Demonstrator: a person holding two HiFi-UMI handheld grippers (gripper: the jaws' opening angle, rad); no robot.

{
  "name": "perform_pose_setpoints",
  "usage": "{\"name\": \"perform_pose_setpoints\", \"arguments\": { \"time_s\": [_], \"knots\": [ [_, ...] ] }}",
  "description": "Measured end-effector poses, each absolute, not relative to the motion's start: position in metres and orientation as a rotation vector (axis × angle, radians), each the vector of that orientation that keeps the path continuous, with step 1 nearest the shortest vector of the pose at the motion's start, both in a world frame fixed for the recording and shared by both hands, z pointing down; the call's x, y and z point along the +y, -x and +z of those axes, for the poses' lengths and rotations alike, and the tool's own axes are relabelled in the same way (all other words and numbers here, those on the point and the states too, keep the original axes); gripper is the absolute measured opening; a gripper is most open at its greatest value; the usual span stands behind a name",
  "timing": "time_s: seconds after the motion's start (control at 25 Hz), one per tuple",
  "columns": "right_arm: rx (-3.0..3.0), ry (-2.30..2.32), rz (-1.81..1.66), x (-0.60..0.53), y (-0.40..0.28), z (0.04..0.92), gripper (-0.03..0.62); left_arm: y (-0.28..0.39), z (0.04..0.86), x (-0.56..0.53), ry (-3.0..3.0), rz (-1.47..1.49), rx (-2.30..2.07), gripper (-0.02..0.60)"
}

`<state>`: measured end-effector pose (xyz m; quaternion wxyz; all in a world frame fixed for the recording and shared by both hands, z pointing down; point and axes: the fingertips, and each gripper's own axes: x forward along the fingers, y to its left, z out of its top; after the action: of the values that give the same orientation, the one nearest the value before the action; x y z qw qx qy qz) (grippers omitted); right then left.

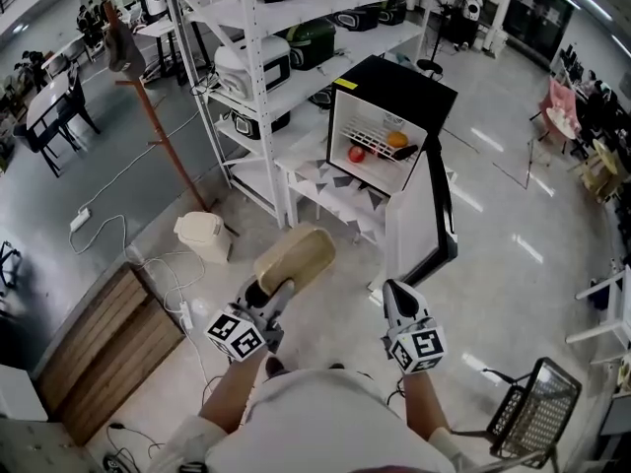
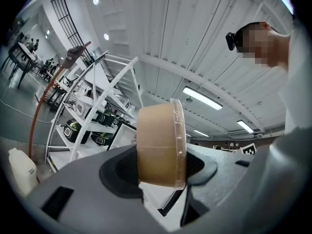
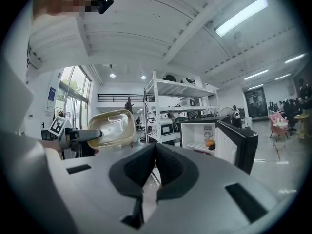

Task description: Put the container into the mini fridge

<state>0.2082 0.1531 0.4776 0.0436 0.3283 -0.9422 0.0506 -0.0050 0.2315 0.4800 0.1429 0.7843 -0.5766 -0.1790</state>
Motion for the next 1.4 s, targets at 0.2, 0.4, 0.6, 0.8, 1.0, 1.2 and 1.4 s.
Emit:
{"name": "perform_pose_setpoints", "arguments": {
  "time_s": [0.2,0.4,0.6,0.8,1.0,1.2,1.4],
  "knots": [
    [-2.877,-0.956,0.157,0.151,-0.227,0.482,0.006,-0.013,0.483,0.227,-2.236,-0.502,-1.681,0.206],
    [-2.879,-0.899,0.144,0.145,-0.241,0.487,0.006,-0.032,0.485,0.220,-2.231,-0.509,-1.697,0.206],
    [-2.887,-0.870,0.156,0.137,-0.243,0.491,0.006,-0.044,0.491,0.215,-2.205,-0.521,-1.692,0.204],
    [-2.886,-0.857,0.175,0.125,-0.232,0.493,0.006,-0.037,0.494,0.205,-2.193,-0.510,-1.693,0.204],
    [-2.863,-0.879,0.180,0.103,-0.212,0.500,0.006,-0.010,0.499,0.179,-2.191,-0.529,-1.684,0.204],
    [-2.843,-0.933,0.194,0.074,-0.185,0.502,0.006,0.020,0.506,0.143,-2.202,-0.522,-1.646,0.204],
    [-2.819,-0.996,0.204,0.041,-0.152,0.502,0.006,0.062,0.510,0.104,-2.203,-0.513,-1.614,0.204]
  ]
}}
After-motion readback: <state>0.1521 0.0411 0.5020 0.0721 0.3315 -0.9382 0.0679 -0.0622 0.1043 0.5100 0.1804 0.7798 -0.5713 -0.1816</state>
